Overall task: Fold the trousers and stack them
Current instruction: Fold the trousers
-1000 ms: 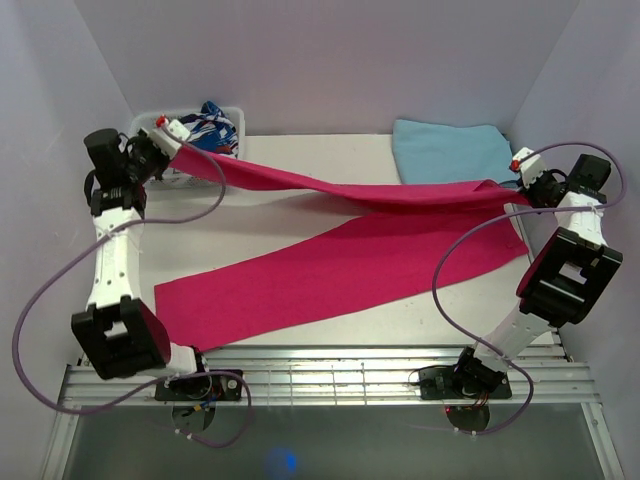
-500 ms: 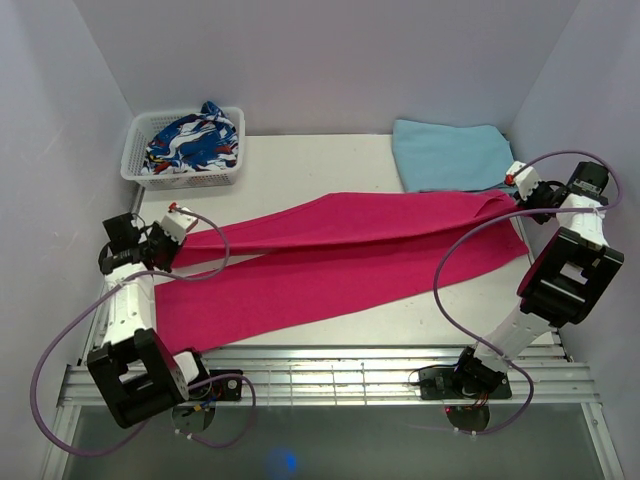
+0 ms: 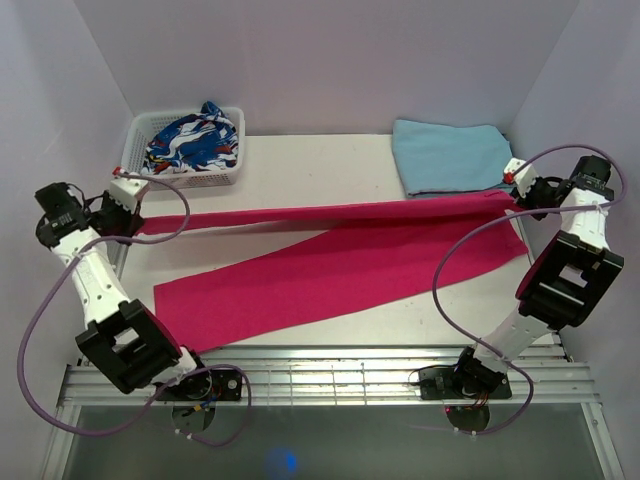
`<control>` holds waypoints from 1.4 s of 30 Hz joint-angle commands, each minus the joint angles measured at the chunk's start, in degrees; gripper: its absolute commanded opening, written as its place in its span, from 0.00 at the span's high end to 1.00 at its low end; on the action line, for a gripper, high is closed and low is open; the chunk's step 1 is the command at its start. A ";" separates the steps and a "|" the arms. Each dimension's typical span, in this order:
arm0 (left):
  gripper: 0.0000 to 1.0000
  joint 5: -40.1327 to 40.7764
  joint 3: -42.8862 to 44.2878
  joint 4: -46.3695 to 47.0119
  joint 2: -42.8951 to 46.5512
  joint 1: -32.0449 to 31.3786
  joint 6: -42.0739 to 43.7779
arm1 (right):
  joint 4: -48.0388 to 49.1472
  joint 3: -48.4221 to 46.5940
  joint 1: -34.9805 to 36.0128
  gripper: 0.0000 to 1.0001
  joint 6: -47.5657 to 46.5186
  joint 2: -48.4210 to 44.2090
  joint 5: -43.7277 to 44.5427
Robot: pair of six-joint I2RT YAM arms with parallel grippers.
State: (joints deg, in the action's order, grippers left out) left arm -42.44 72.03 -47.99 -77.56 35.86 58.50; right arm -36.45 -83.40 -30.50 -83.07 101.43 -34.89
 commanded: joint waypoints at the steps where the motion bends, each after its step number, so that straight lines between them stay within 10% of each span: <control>1: 1.00 -1.86 2.77 -20.15 6.34 6.15 15.29 | 2.34 3.66 -3.16 0.92 -7.89 -6.23 3.08; 7: 1.00 9.90 -14.08 -31.74 15.32 7.47 32.54 | 2.00 12.63 -3.95 0.92 -18.25 -7.21 7.64; 15: 1.00 23.80 -35.73 -12.86 4.37 7.12 31.95 | 2.52 16.07 -3.78 0.92 -23.28 -1.24 17.48; 25: 1.00 28.99 -15.19 5.35 -27.88 4.31 2.86 | 0.07 17.83 -1.40 0.92 -18.19 1.67 23.29; 42: 1.00 26.79 15.50 7.65 -35.04 -7.12 -4.45 | -8.90 18.03 -0.35 0.92 -11.96 -3.61 20.06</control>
State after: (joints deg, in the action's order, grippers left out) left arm -20.69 84.05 -50.48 -115.00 26.65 51.33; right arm -43.57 -62.30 -29.69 -98.39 98.17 -17.17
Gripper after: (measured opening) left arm 0.022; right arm 0.081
